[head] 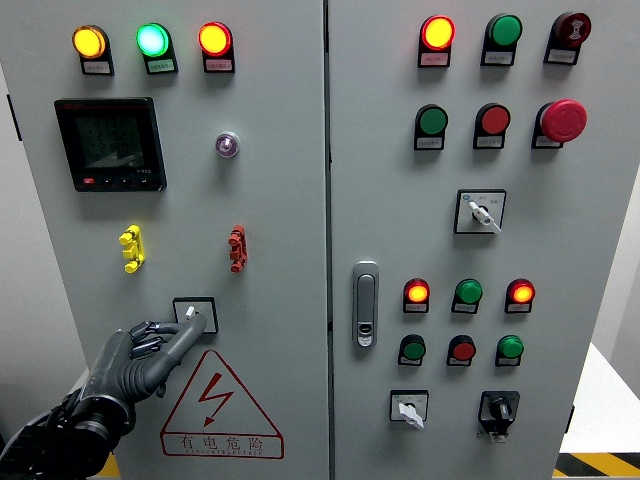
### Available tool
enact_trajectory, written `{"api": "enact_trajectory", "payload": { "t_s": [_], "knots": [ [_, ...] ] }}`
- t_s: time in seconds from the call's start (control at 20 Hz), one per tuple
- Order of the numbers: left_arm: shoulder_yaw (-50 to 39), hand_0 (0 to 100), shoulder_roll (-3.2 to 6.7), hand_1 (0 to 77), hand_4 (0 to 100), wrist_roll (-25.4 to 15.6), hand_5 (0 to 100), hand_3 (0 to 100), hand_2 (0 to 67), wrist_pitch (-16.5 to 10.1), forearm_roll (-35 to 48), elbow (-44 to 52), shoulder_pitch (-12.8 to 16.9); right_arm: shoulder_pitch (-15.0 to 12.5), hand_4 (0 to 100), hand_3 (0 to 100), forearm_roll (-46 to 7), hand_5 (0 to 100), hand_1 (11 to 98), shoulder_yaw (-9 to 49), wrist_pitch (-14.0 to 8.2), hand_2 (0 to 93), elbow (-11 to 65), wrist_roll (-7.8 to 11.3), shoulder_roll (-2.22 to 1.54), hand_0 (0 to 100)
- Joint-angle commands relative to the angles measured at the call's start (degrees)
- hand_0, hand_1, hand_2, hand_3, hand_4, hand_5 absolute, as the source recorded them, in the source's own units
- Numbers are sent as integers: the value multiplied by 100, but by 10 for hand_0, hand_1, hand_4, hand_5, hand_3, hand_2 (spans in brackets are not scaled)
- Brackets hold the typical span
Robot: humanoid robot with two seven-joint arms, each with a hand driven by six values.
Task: Turn on light switch 1
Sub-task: 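Pinch the white switch knob with the left hand fingers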
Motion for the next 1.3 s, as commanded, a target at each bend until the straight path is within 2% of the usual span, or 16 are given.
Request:
{"api": "enact_trajectory", "payload": {
  "t_s": [0.0, 0.15, 0.35, 1.15, 1.2, 1.25],
  "knots": [
    [5, 0, -1, 545, 1000, 50, 990, 870, 478, -9, 1, 0, -1, 0, 194, 198, 0, 105, 193, -1, 2, 0, 0, 0, 4, 0],
    [5, 0, 8, 541, 1000, 50, 994, 873, 482, -17, 1, 0, -36, 0, 194, 198, 0, 104, 199, 8, -7, 0, 0, 0, -4, 0],
    [5, 0, -1, 531, 1000, 59, 996, 875, 487, -17, 1, 27, -123, 0, 194, 198, 0, 104, 200, -1, 2, 0, 0, 0, 4, 0],
    [31, 0, -1, 510, 1000, 173, 1000, 884, 501, -17, 1, 35, -150, 0, 194, 198, 0, 105, 201, -1, 2, 0, 0, 0, -4, 0],
    [31, 0, -1, 509, 1000, 182, 1000, 885, 501, -17, 1, 35, -150, 0, 194, 198, 0, 105, 201, -1, 2, 0, 0, 0, 4, 0],
    [31, 0, -1, 506, 1000, 182, 1000, 886, 502, -17, 1, 44, -150, 0, 194, 198, 0, 105, 201, 8, 2, 0, 0, 0, -4, 0]
  ]
}}
